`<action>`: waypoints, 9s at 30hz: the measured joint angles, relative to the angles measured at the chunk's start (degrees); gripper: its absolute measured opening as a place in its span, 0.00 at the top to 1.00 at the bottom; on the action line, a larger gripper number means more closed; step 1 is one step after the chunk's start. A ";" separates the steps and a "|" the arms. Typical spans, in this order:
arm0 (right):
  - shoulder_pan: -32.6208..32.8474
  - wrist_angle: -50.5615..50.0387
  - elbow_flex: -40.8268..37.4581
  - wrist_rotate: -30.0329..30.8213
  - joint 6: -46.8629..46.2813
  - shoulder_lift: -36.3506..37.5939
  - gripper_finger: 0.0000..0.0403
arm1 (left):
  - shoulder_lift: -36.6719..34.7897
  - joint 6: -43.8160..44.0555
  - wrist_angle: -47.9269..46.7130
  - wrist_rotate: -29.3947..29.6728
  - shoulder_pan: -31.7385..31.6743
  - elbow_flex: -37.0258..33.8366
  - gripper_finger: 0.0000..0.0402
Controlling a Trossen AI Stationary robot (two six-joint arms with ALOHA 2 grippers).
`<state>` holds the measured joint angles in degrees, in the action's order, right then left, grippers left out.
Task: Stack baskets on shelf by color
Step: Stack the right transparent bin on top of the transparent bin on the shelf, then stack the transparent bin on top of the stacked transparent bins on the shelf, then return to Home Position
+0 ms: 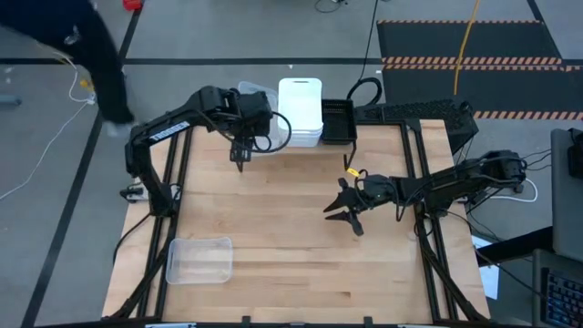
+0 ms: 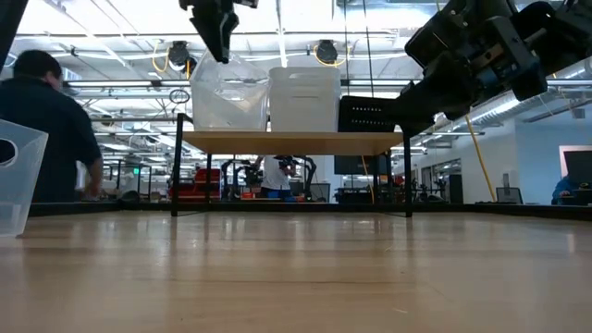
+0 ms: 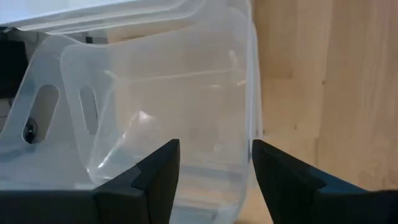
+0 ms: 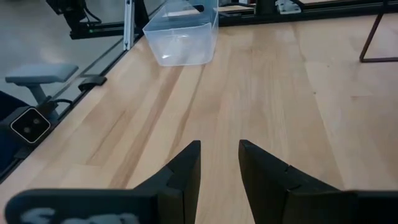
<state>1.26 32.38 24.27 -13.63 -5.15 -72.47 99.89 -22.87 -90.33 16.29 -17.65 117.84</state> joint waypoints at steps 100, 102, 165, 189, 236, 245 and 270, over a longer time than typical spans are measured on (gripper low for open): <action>-0.47 6.97 0.04 0.30 10.31 -0.11 0.74 | -21.74 77.11 8.16 1.52 25.91 -35.14 0.63; -1.31 7.63 0.04 0.31 12.05 -0.11 0.74 | -22.04 87.84 10.48 -0.64 29.90 -39.47 0.63; -2.64 6.36 0.04 6.36 1.29 -0.09 0.74 | -15.74 68.49 0.20 -7.54 25.09 -0.60 0.99; -2.64 6.38 0.04 6.36 1.25 -0.09 0.74 | -15.55 17.48 3.79 6.33 10.03 -0.31 0.99; -2.64 6.86 0.04 6.58 -1.14 -0.07 0.74 | -2.44 4.20 3.37 7.44 -0.26 -0.31 0.60; -2.64 6.87 0.03 6.62 -0.40 -0.08 0.74 | -13.74 27.87 2.53 19.63 2.71 -2.94 0.58; -6.86 -22.57 3.58 5.90 3.87 50.49 0.74 | -68.07 17.27 103.60 23.86 23.69 -100.82 0.58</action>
<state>-5.61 9.81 27.86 -7.73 -1.28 -21.97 31.82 -5.59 13.28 40.15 6.04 17.03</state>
